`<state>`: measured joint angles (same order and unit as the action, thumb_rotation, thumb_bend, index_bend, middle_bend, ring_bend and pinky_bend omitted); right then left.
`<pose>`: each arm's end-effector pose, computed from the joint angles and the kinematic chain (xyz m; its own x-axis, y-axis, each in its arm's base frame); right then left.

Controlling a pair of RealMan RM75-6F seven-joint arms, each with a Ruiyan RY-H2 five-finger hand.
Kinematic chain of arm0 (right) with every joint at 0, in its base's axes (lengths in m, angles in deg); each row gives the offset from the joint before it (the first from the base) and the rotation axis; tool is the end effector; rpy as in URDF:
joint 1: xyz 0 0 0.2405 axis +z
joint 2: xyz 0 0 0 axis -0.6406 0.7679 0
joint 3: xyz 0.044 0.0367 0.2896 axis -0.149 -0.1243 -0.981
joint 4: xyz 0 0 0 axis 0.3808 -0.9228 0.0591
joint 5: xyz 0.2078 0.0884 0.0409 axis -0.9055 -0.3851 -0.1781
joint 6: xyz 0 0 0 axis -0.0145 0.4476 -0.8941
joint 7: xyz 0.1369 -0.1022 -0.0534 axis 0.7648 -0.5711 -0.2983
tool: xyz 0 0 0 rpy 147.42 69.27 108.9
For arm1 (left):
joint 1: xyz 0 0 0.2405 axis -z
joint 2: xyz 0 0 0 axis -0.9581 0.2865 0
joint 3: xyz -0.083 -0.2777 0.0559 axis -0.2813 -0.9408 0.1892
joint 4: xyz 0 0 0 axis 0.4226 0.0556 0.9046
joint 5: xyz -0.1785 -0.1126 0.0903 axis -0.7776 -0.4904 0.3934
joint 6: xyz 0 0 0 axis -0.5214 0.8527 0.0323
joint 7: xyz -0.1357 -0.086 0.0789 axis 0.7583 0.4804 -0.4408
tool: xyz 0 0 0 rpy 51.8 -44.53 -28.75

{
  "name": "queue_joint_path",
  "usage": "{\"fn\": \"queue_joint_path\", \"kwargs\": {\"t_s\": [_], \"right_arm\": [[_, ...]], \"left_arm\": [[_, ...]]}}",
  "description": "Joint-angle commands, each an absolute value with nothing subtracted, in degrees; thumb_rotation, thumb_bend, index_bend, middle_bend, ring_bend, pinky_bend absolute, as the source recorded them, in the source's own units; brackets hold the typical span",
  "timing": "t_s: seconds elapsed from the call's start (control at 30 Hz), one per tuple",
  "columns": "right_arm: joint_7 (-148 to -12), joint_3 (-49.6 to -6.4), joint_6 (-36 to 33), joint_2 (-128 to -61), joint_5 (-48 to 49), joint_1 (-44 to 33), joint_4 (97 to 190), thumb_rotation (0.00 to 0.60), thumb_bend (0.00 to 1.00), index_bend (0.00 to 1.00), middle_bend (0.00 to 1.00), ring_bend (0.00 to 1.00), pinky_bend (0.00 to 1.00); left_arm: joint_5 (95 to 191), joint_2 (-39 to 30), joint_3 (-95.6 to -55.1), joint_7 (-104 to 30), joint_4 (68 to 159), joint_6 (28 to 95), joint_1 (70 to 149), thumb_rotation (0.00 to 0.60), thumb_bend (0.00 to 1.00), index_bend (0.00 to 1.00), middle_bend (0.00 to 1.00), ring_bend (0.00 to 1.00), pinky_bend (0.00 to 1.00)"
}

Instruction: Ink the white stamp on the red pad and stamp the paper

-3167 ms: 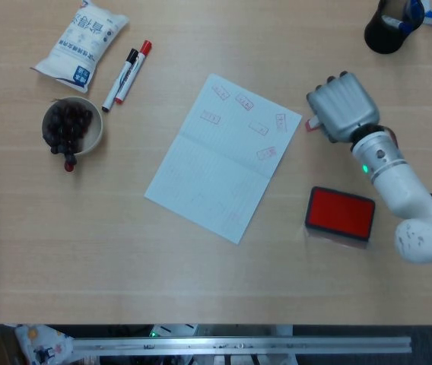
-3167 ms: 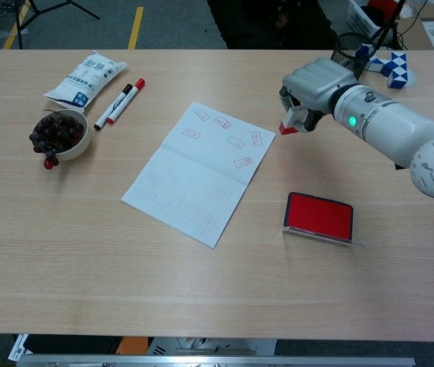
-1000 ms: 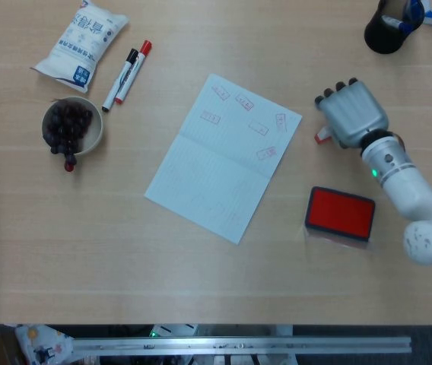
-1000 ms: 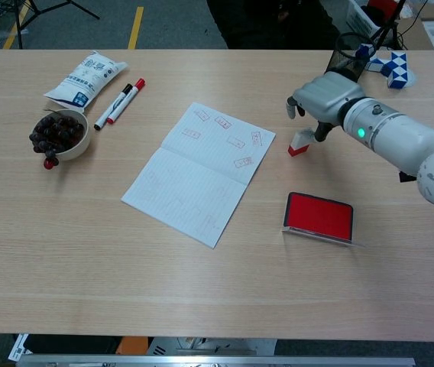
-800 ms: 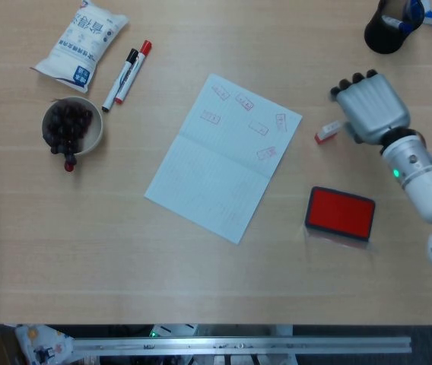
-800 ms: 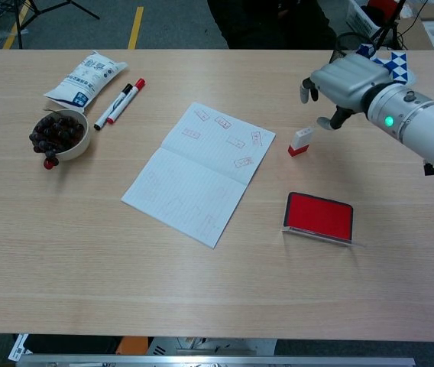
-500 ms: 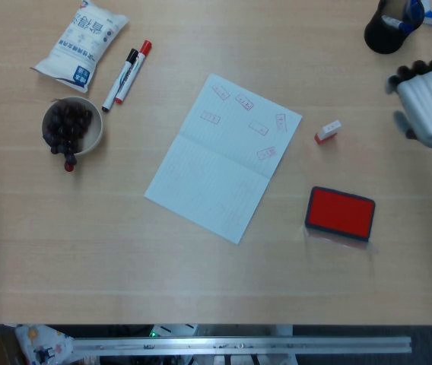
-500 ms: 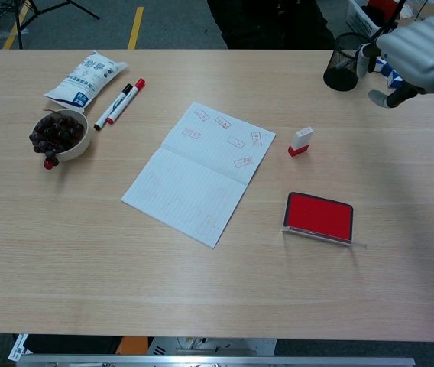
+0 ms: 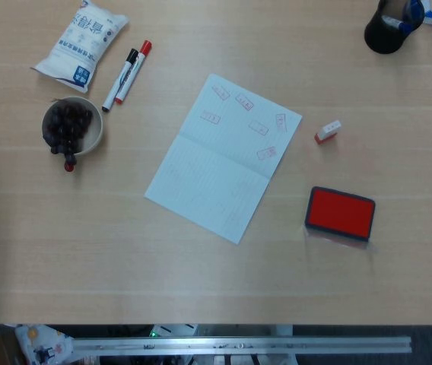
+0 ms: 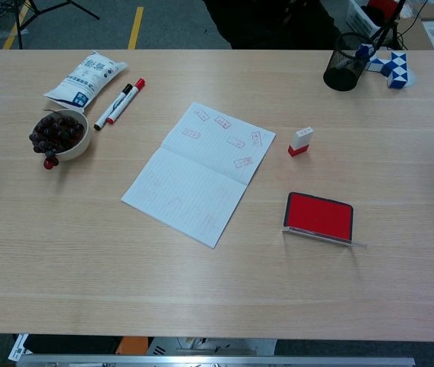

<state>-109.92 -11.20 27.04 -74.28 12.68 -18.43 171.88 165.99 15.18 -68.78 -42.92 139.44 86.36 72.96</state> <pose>-0.2931 -0.2710 0.1537 0.6941 0.0529 0.7179 -0.7163 -0.0474 0.6961 -0.3514 0.1823 0.1599 0.4056 -0.0041 0.9140 0.9093 0.1035 -0.4030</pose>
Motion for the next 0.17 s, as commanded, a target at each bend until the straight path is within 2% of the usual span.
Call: {"fn": "queue_joint_path", "kwargs": {"t_s": [0.03,0.17], "right_arm": [[-108.0,-10.6,28.5,-72.9,14.4,-21.1,172.2,0.600,0.33,0.47,0.44,0.34,0.34],[-107.1,-11.1,28.0,-72.3,14.7,-22.8,171.9,0.600,0.33,0.47,0.45,0.35,0.34]], "left_arm": [[166.3,15.3,-68.6,-43.0,139.6,86.6,72.8,0.600,0.17,0.07,0.09,0.18,0.10],[166.5,15.3,-68.5,-43.1,139.9,86.7,72.6,0.600,0.17,0.07,0.09,0.18,0.10]]}}
